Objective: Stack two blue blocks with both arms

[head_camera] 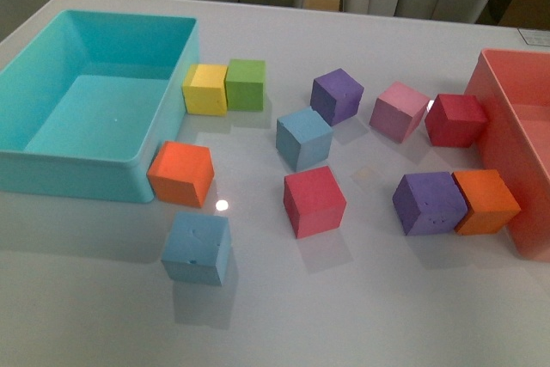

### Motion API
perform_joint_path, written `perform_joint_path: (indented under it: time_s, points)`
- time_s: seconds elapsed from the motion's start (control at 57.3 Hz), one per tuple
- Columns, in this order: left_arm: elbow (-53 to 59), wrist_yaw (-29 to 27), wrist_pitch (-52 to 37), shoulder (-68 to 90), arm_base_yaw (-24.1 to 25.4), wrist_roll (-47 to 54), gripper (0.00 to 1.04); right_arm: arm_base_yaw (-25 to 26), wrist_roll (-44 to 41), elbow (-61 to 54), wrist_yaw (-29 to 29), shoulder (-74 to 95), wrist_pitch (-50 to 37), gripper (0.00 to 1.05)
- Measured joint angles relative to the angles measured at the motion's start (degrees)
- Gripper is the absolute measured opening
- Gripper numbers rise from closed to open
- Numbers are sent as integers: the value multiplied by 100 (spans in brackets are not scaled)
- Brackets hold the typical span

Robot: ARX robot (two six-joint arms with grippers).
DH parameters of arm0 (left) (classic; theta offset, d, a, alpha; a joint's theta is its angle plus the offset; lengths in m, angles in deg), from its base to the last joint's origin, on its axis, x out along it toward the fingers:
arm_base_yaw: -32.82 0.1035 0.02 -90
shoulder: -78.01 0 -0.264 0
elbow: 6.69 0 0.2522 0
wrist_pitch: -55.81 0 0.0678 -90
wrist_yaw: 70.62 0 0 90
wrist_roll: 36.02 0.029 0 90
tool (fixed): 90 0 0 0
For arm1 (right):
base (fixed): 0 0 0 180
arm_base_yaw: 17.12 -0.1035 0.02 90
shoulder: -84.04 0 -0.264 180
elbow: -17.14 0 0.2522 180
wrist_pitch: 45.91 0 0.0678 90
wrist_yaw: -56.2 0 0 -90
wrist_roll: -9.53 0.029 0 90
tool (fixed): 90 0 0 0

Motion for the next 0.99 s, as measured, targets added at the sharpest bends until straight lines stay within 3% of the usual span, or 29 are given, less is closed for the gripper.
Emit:
perform_joint_path:
  time_s: [0.523,0.994]
  points:
    - [0,0,0,2,0,0,96,0,2,-20,0,-2050,1862,2]
    - [0,0,0,2,0,0,96,0,0,-22,0,-3158,2953,2]
